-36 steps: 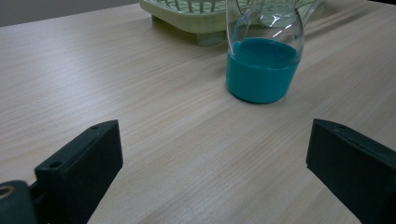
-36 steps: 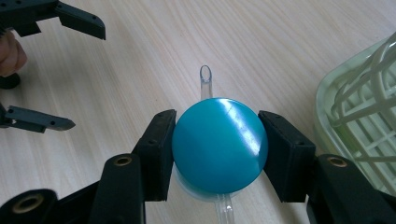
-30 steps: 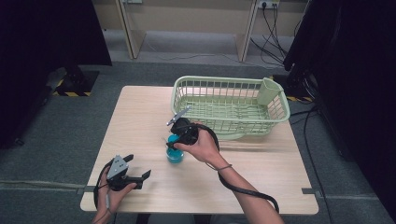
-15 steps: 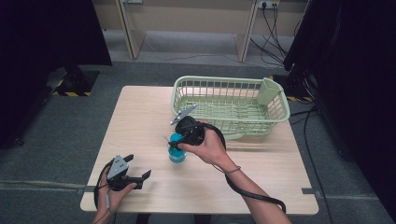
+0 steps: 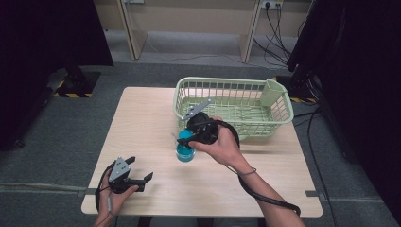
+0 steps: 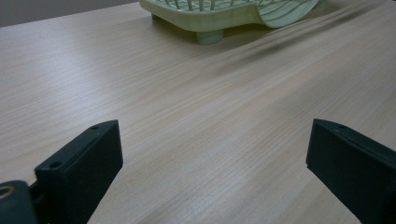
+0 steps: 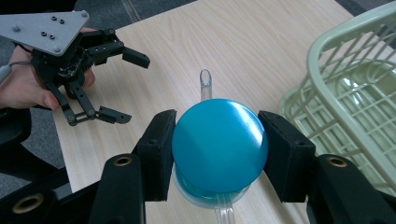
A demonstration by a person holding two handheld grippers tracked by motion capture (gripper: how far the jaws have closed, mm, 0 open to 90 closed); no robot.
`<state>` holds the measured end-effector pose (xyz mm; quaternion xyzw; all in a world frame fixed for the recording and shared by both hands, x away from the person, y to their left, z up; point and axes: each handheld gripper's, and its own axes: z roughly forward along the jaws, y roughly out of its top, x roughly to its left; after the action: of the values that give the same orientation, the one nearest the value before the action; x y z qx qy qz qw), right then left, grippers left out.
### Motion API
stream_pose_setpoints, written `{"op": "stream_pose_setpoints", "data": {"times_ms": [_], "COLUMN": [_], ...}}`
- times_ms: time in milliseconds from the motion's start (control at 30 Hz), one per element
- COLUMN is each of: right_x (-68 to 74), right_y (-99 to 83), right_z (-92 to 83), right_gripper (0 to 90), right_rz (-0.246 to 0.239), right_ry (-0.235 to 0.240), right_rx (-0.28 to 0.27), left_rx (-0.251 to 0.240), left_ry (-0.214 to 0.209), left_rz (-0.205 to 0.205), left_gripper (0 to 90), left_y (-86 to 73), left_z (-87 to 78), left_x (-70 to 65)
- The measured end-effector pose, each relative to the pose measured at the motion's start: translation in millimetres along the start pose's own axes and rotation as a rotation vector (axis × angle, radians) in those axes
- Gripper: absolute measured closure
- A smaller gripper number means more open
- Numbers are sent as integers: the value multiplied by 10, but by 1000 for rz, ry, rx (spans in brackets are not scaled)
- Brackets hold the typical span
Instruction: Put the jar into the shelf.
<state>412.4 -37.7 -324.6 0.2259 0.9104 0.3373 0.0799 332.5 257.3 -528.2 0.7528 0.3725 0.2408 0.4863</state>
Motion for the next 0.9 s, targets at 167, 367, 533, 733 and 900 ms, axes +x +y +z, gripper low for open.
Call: {"op": "stream_pose_setpoints", "data": {"times_ms": [167, 367, 533, 733, 900], "right_x": [-52, -172, -274, -396, -561], "right_y": [3, 23, 35, 47, 63], "right_z": [-131, -379, -529, -657, -772], "right_gripper": [487, 487, 487, 487, 487], "right_rz": [8, 28, 40, 63, 102], "right_ry": [-18, -65, -98, -127, -159], "right_rx": [-10, -31, -37, -50, -65], "left_rx": [1, 0, 1, 0, 1], "left_ry": [0, 1, 1, 2, 1], "left_rz": [0, 0, -1, 0, -1], "left_gripper": [33, 33, 33, 33, 33], "left_y": [0, 0, 0, 0, 0], "left_z": [0, -1, 0, -1, 0], "left_x": [0, 0, 1, 0, 2]}}
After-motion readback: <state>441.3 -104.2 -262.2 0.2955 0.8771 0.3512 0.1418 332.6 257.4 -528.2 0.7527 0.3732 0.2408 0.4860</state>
